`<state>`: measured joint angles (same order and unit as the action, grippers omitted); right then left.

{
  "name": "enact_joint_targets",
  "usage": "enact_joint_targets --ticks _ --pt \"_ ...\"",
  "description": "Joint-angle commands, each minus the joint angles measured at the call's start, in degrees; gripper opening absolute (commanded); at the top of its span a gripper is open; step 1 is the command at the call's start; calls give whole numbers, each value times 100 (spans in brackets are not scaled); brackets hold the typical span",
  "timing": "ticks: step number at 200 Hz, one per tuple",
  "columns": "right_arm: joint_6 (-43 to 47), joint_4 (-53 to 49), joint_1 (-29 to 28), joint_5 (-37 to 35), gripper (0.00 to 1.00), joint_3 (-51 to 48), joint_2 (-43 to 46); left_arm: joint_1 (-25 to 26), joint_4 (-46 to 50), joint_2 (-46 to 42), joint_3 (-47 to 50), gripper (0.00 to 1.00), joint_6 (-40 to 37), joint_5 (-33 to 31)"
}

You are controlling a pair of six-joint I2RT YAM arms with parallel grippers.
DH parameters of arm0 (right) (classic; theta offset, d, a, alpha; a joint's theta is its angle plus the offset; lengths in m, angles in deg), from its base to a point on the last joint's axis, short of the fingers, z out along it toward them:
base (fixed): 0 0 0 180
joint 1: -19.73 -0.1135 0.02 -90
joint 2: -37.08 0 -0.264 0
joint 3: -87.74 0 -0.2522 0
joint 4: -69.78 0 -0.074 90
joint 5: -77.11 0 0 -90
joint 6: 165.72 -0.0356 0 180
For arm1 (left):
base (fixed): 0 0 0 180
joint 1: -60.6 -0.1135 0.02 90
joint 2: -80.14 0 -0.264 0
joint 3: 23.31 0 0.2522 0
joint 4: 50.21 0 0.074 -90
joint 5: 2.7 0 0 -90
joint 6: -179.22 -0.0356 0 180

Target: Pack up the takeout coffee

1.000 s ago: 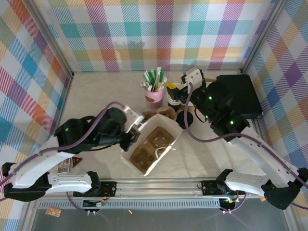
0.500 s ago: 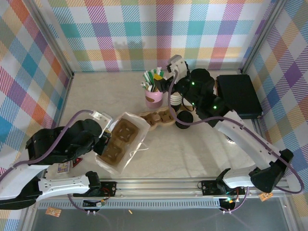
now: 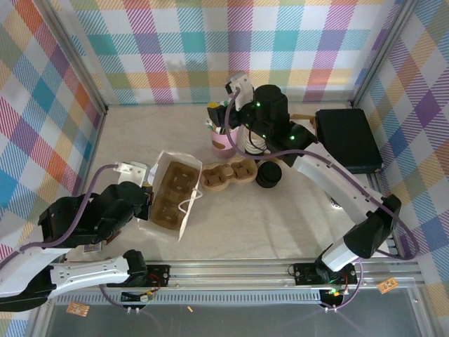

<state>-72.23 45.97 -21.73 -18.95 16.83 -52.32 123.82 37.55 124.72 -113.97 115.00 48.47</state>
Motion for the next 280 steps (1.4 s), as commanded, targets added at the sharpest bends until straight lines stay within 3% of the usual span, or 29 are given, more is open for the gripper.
enact_joint_targets --ticks 1,64,142,220,280 --pt "-356 -351 47 330 80 422 -175 -71 -325 -199 3 0 582 -320" --pt "-558 -773 68 483 80 673 -330 -333 45 110 -450 0 1441 -67" --pt "-772 -1678 148 493 80 906 -234 -1409 191 485 -383 0 2598 985" --pt "-1599 -3157 742 571 81 1380 -429 -2020 -476 451 247 0 2667 1562" --pt "-1780 -3927 947 445 86 1553 -483 -2506 -293 598 439 0 2450 2035"
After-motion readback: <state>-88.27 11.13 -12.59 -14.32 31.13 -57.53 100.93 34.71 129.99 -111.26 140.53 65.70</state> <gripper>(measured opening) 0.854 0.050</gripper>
